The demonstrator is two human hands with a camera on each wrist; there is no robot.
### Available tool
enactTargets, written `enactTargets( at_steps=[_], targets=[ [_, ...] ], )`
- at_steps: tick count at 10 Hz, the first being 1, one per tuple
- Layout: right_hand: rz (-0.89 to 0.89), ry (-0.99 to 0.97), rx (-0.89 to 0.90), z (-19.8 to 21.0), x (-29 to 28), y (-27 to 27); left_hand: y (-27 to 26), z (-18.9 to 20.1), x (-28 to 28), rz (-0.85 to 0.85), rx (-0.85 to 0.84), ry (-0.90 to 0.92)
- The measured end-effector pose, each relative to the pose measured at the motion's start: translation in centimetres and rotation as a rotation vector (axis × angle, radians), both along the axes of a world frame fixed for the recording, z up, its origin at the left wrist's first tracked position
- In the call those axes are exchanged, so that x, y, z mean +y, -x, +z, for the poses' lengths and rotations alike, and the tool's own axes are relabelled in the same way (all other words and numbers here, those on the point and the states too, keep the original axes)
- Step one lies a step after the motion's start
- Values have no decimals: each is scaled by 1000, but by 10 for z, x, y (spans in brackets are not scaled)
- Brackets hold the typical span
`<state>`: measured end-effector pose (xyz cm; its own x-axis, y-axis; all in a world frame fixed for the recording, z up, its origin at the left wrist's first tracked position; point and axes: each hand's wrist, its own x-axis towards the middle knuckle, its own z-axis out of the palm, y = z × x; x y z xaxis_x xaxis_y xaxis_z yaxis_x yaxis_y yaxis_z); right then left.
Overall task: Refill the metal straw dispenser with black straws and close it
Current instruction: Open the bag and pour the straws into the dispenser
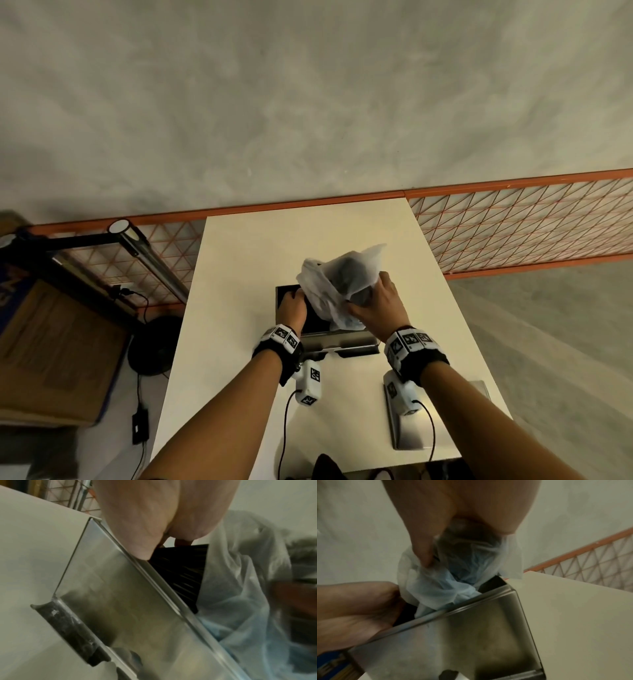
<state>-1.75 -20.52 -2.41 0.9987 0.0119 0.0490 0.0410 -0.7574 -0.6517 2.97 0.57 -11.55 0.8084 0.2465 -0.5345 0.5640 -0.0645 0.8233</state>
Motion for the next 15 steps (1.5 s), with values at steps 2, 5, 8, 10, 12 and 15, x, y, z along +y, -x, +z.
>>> enactTargets(
  at_steps=[2, 5, 8, 10, 12, 15],
  targets=[
    [50, -149, 7, 10, 3, -1, -23, -49, 13, -13, 72, 102],
    [89, -140, 45, 29, 13, -9, 10, 41, -2, 21, 99, 103],
    [176, 9, -222, 57, 29, -16, 22, 45, -7, 223, -32, 521],
    [173, 106, -68, 52, 32, -23, 7, 13, 3, 175, 48, 325],
    [131, -10, -6, 49, 27, -21, 4, 17, 5, 65, 121, 205],
    [139, -30, 46, 36, 27, -19, 13, 21, 2, 66, 68, 236]
  ],
)
